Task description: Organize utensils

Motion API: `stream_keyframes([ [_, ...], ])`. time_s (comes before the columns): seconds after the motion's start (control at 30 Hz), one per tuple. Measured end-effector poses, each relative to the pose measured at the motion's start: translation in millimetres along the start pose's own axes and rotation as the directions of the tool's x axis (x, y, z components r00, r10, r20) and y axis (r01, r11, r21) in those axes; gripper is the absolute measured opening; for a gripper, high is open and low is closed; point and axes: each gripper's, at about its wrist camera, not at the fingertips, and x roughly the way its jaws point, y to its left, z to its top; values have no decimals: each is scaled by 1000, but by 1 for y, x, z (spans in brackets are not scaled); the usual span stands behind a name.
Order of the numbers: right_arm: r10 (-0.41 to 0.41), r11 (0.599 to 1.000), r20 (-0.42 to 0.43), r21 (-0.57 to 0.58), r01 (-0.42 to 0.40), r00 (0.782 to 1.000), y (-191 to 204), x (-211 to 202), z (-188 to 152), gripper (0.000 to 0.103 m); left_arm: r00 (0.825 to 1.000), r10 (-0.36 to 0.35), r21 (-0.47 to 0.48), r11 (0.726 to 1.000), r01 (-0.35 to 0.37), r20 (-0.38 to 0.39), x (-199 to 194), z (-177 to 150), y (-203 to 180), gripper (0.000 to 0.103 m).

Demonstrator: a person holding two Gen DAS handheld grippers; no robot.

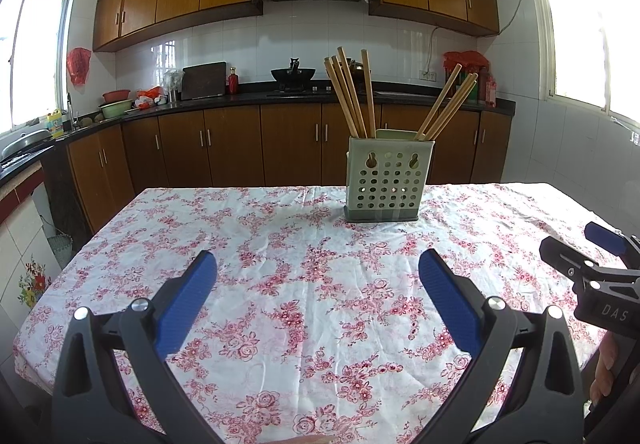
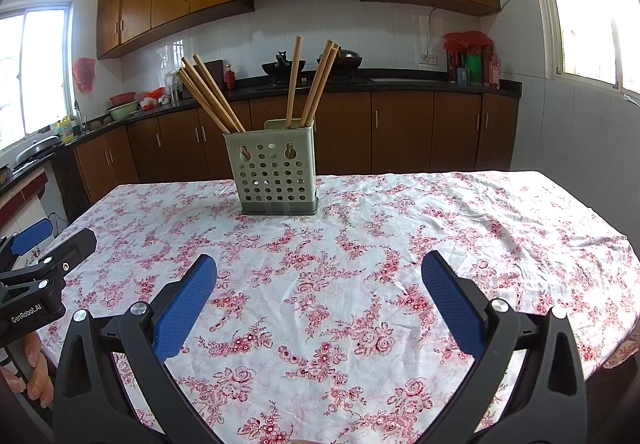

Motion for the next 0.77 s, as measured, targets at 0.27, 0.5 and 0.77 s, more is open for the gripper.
stream_keyframes([
  [0.27, -1, 1000, -1, 2, 1, 1000, 1, -1, -1, 101, 1000, 0, -4, 1000, 0, -3, 1, -1, 0, 99],
  [0.5, 0, 1000, -1, 3, 0, 1000, 1, 0, -1, 101, 1000, 13, -8, 1000, -13, -2, 2, -3, 0, 99],
  [0.77, -1, 1000, -2, 4, 1, 1000, 0, -1, -2, 101, 1000, 9, -7, 1000, -9, -8, 3, -3, -1, 99],
])
